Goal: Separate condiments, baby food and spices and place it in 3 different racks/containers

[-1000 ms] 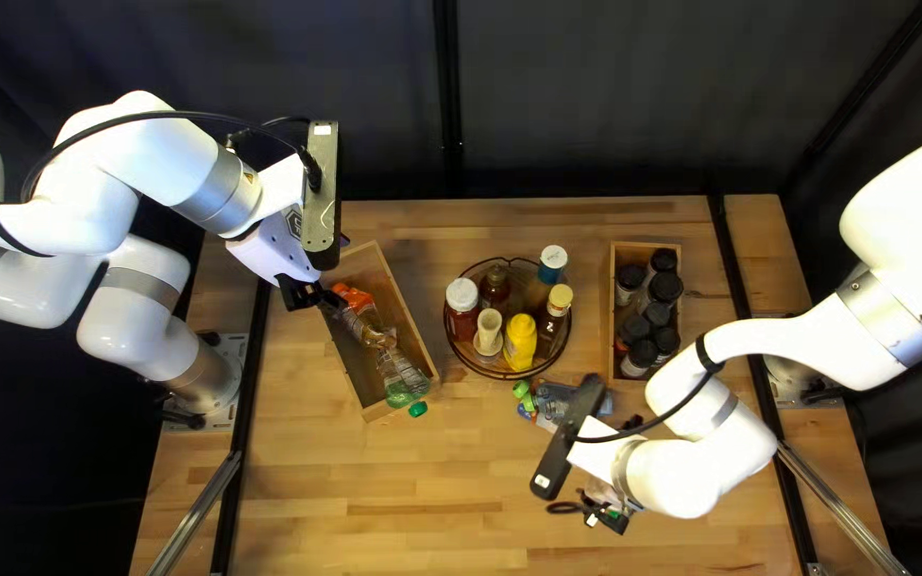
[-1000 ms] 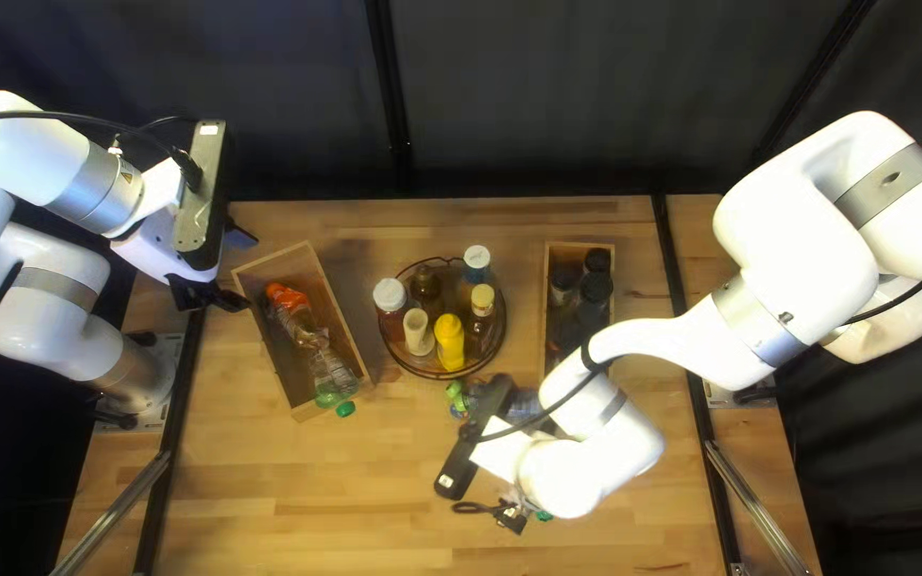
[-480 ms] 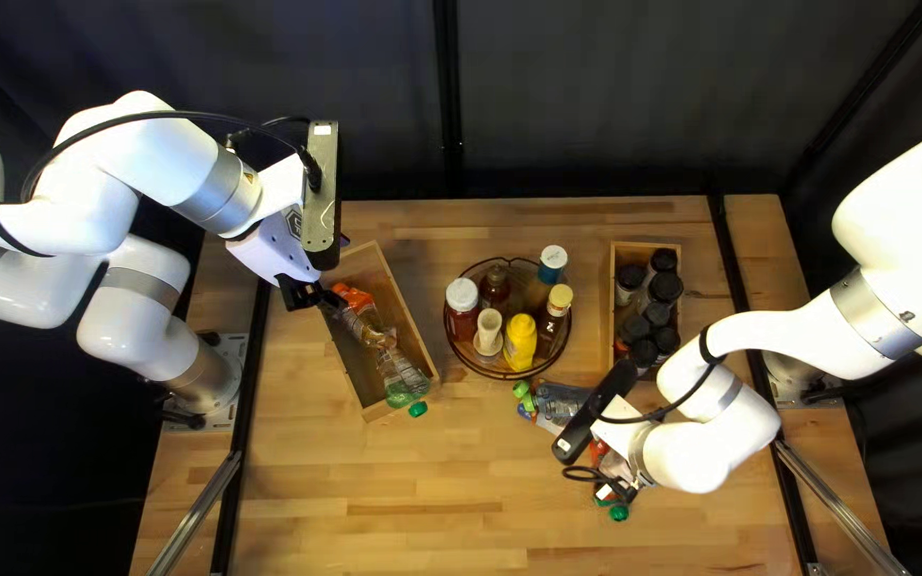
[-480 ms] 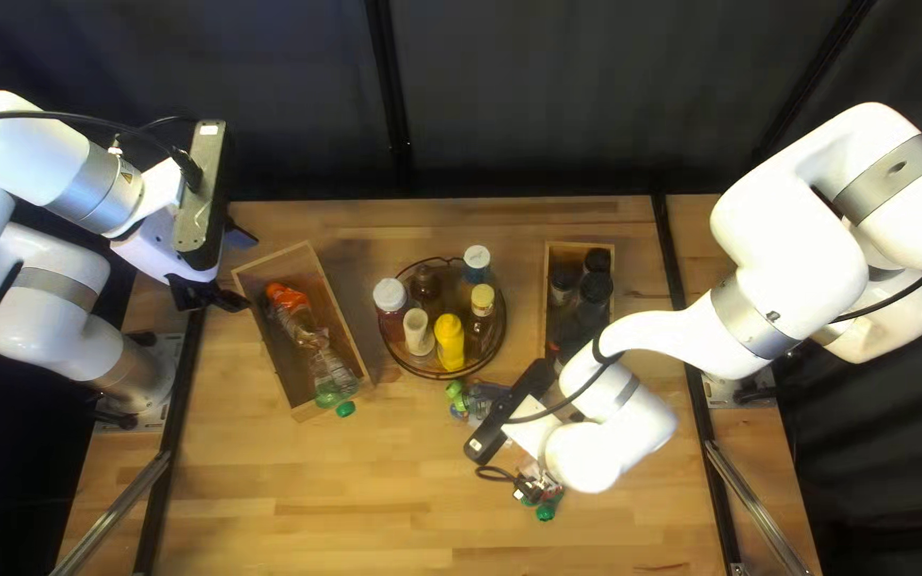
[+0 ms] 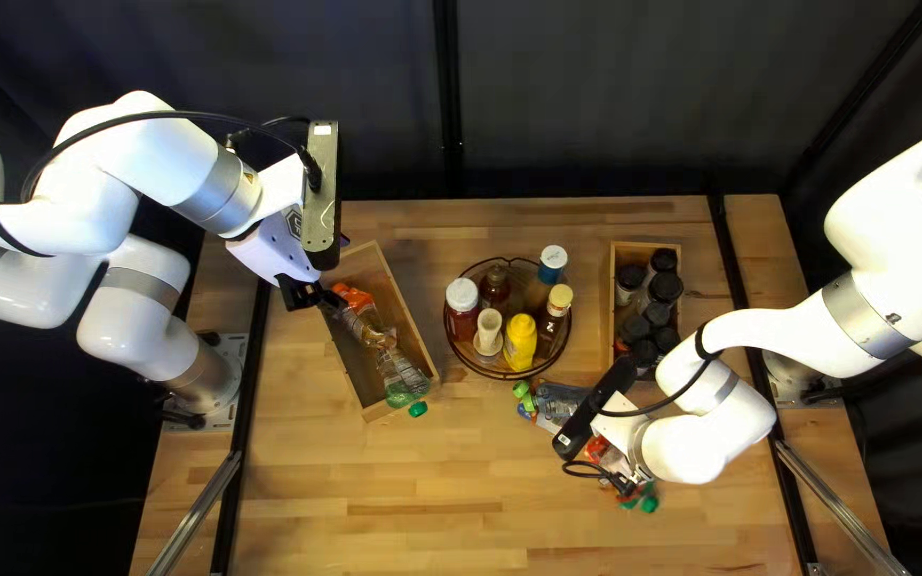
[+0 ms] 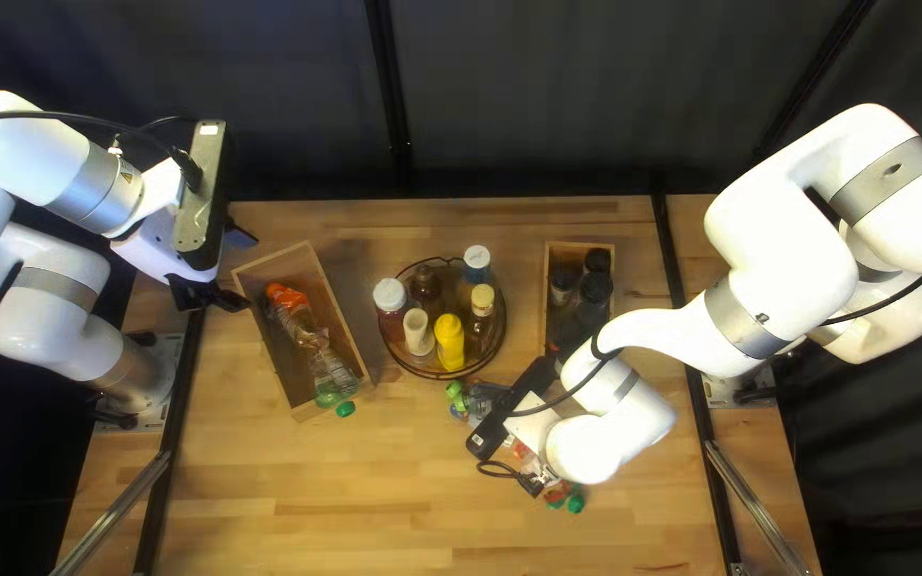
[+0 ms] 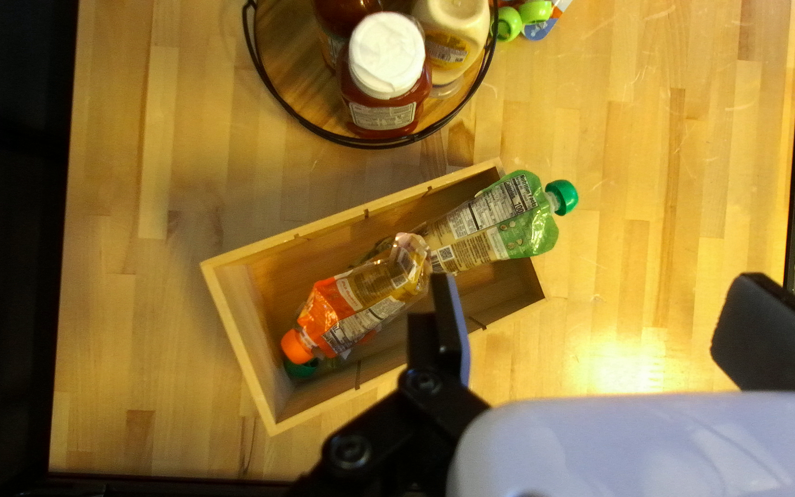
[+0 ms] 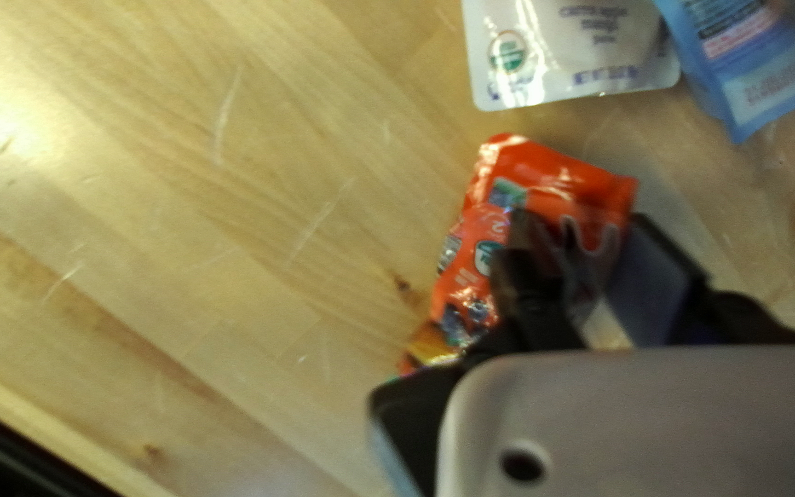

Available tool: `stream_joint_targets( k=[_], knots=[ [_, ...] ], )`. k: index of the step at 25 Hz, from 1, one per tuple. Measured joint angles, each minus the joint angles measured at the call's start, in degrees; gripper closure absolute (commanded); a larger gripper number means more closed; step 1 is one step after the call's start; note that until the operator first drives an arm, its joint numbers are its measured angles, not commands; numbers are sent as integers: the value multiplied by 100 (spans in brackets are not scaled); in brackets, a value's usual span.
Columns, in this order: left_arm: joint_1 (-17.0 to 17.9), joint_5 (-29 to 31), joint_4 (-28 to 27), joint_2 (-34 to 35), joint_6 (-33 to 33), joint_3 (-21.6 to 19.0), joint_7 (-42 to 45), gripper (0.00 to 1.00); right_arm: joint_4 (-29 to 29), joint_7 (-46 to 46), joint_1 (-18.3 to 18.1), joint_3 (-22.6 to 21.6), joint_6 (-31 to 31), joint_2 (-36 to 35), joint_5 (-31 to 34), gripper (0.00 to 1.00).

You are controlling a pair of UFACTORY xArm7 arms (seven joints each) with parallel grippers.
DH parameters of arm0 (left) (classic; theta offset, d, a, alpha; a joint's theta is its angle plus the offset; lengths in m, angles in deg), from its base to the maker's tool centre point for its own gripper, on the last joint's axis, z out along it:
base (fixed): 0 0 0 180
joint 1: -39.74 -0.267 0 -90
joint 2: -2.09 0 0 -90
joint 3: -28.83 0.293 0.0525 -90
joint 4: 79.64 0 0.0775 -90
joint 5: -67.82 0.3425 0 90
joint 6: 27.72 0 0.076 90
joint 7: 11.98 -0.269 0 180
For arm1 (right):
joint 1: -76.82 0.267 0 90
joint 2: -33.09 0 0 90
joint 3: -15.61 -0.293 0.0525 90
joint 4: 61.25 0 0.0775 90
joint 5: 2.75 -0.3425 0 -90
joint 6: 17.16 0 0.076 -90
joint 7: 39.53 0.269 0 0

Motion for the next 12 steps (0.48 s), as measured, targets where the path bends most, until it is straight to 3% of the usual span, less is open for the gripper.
stream_joint_targets(
  k=[5,12],
  knots=[
    [0,0,0,0,0,0,0,0,-574,-765,-94,32,271,-32,-31,100],
    [0,0,0,0,0,0,0,0,-1026,-2455,-640,210,-268,-241,-339,100]
  ],
)
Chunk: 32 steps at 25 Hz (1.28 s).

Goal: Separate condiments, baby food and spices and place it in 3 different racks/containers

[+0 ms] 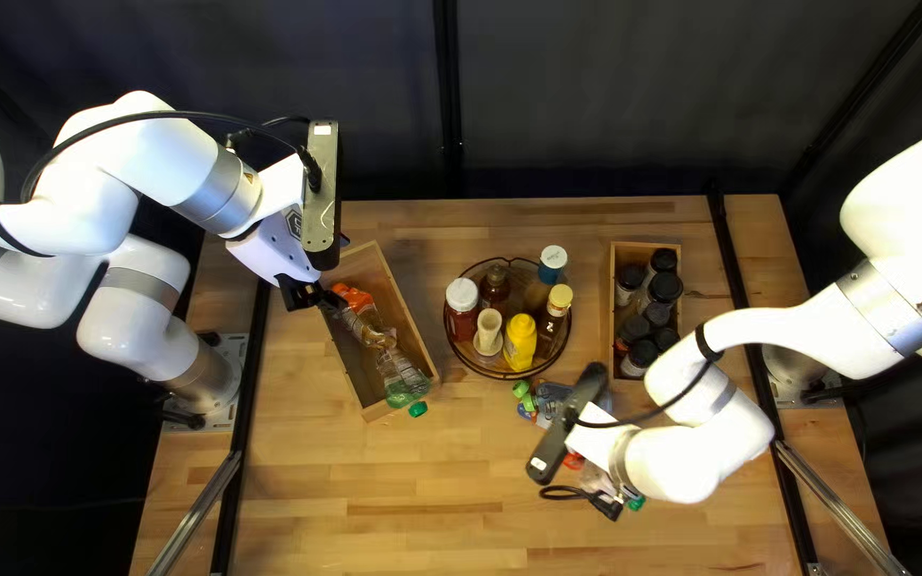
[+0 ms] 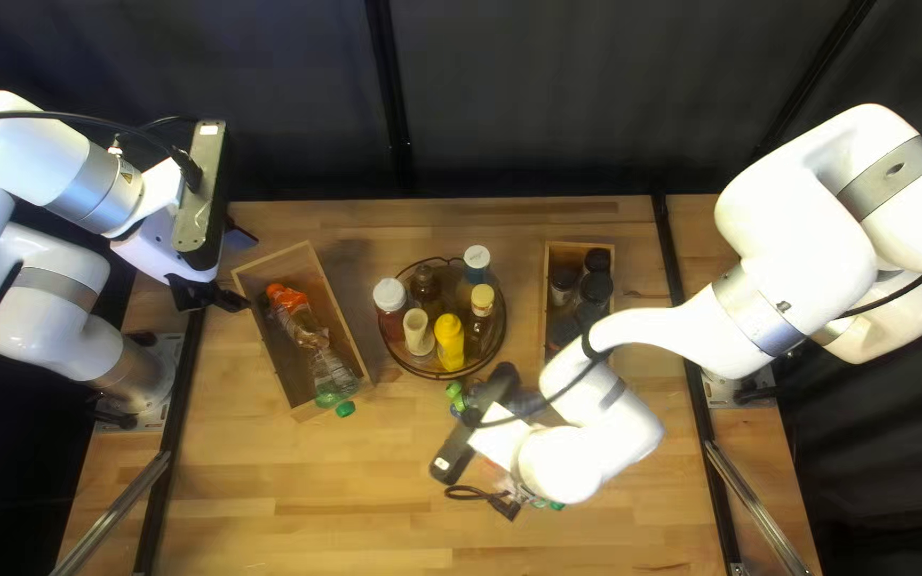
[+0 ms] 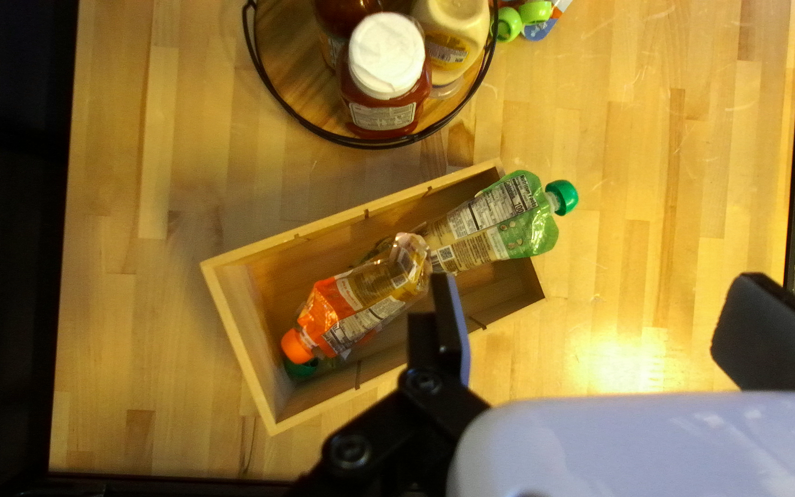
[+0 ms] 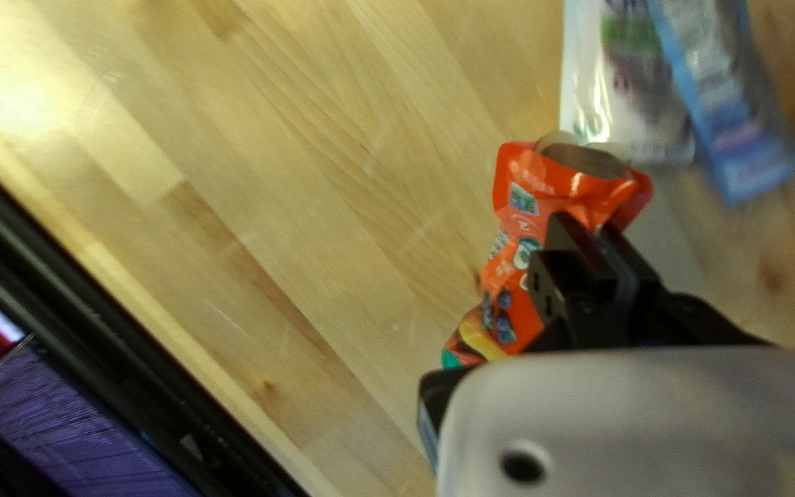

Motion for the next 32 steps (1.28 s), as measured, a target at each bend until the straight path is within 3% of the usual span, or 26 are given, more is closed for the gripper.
stream_joint_targets(
  k=[6,13,21,32],
  knots=[
    [0,0,0,0,0,0,0,0,-258,-1645,-779,20,-797,-281,-700,100],
    [0,0,0,0,0,0,0,0,-735,-3058,-1603,-294,-1415,-678,-1619,100],
    [0,0,0,0,0,0,0,0,-1444,-3493,-1891,-603,-1525,-1329,-2008,99],
    [0,0,0,0,0,0,0,0,-2579,-3748,-2115,-1150,-888,-2350,-2428,98]
  ],
)
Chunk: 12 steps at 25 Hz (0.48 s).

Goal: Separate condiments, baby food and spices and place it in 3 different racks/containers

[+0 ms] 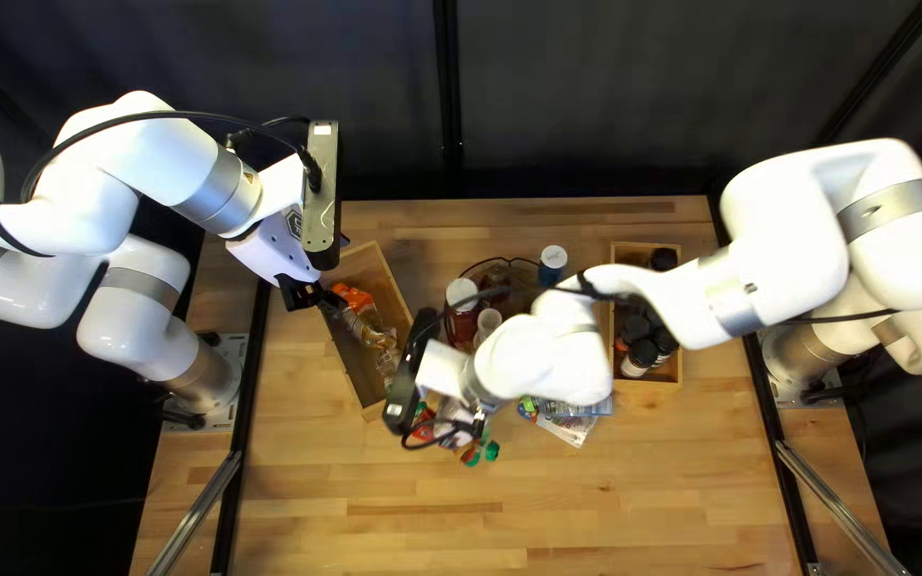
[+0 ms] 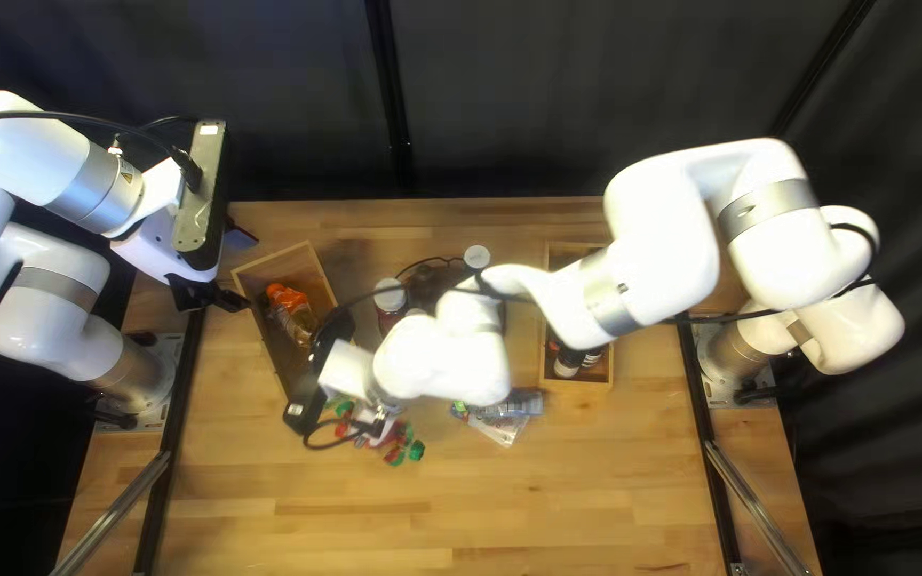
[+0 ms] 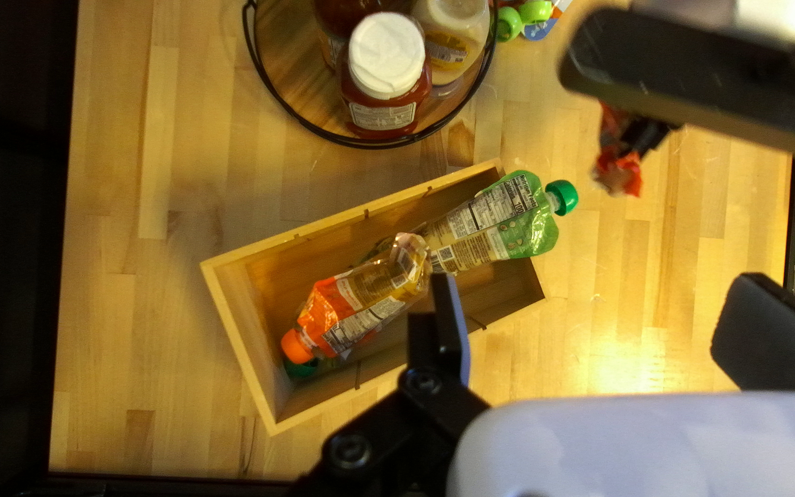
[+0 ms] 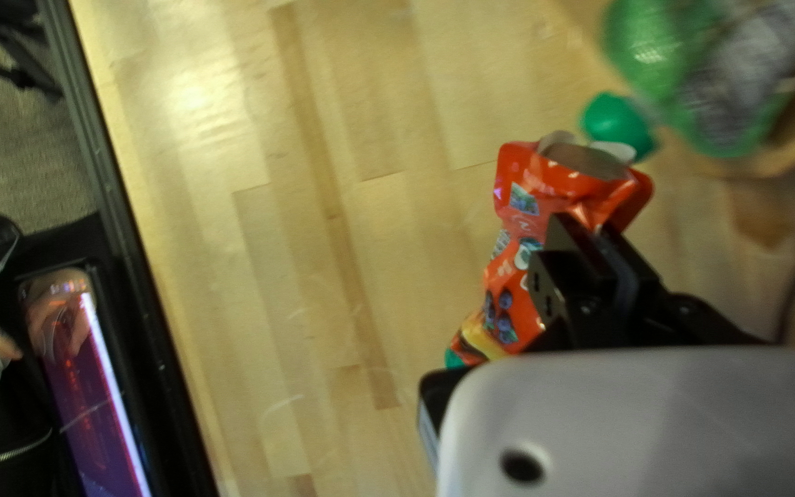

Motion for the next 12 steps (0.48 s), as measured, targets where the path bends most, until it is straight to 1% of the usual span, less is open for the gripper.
stream_joint_targets(
  k=[2,4,5,6,9,12],
  knots=[
    [0,0,0,0,0,0,0,0,-90,-41,-43,-59,111,-86,-53,95],
    [0,0,0,0,0,0,0,0,-184,-62,-73,-107,222,-177,-94,55],
    [0,0,0,0,0,0,0,0,-246,-68,-82,-130,291,-226,-111,17],
    [0,0,0,0,0,0,0,0,-312,-75,-91,-154,367,-272,-126,0],
    [0,0,0,0,0,0,0,0,-417,-109,-103,-204,572,-301,-144,0],
    [0,0,0,0,0,0,0,0,-112,-103,-35,-195,635,-3,-81,0]
  ],
)
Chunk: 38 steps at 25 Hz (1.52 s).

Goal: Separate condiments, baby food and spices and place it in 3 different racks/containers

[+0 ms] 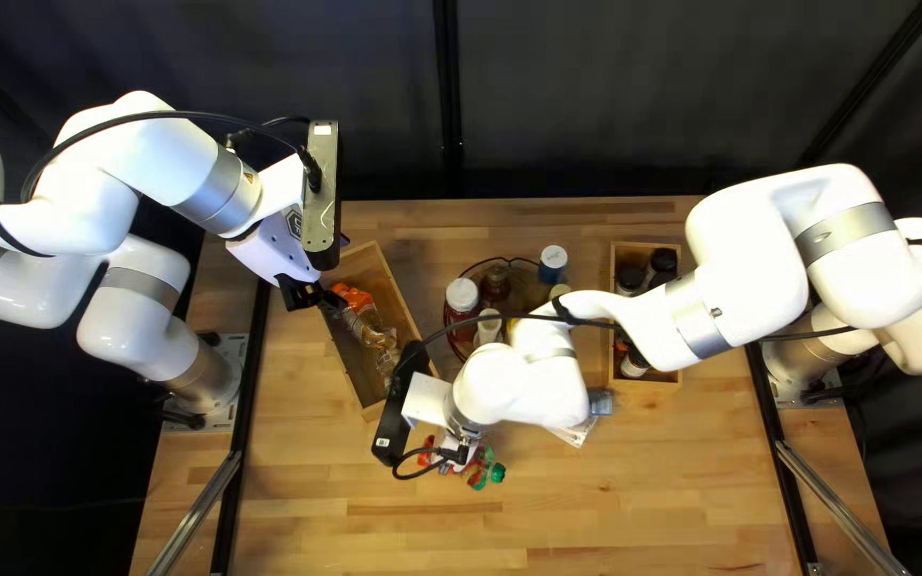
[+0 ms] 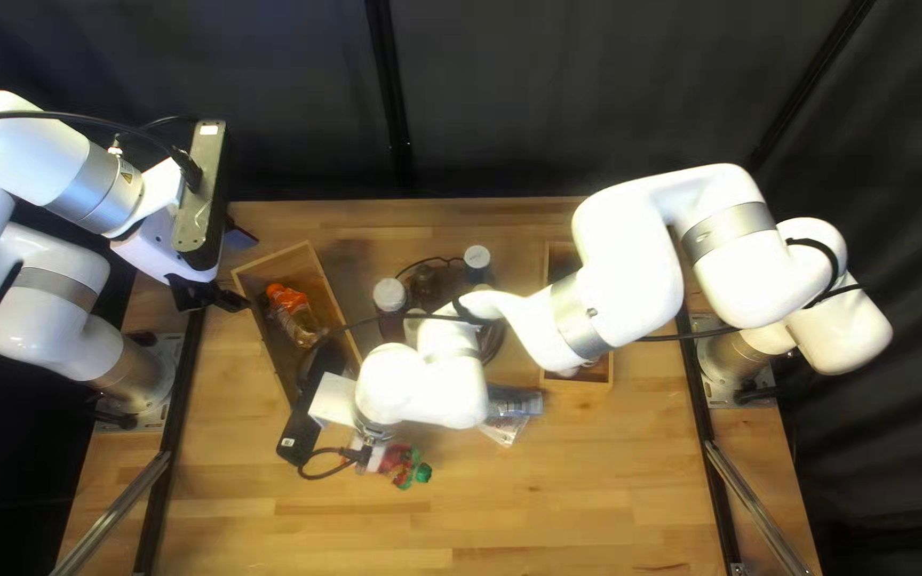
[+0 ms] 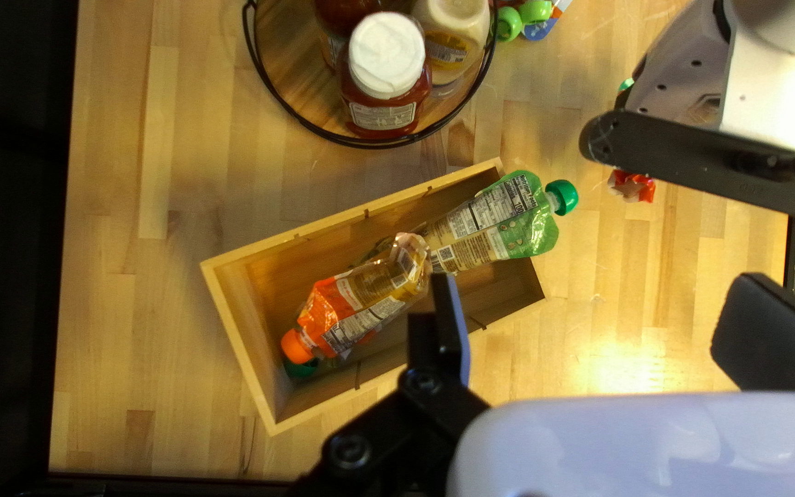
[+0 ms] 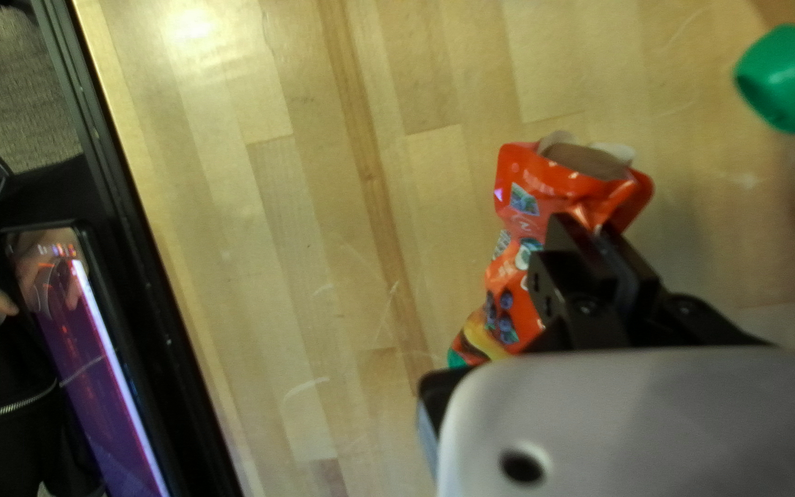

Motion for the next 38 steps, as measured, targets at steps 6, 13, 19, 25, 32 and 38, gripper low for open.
stream_joint_targets(
  k=[6,13,19,25,32,38],
  knots=[
    [0,0,0,0,0,0,0,0,1166,378,346,131,-51,1023,398,0],
    [0,0,0,0,0,0,0,0,2470,663,717,210,-174,1906,1204,0],
    [0,0,0,0,0,0,0,0,3405,229,755,258,-583,2345,1862,0],
    [0,0,0,0,0,0,0,0,3813,480,787,412,-680,2463,2522,0],
    [0,0,0,0,0,0,0,0,4173,981,770,602,-839,2417,2847,0],
    [0,0,0,0,0,0,0,0,4218,1330,790,712,-817,2339,3060,35]
  ],
)
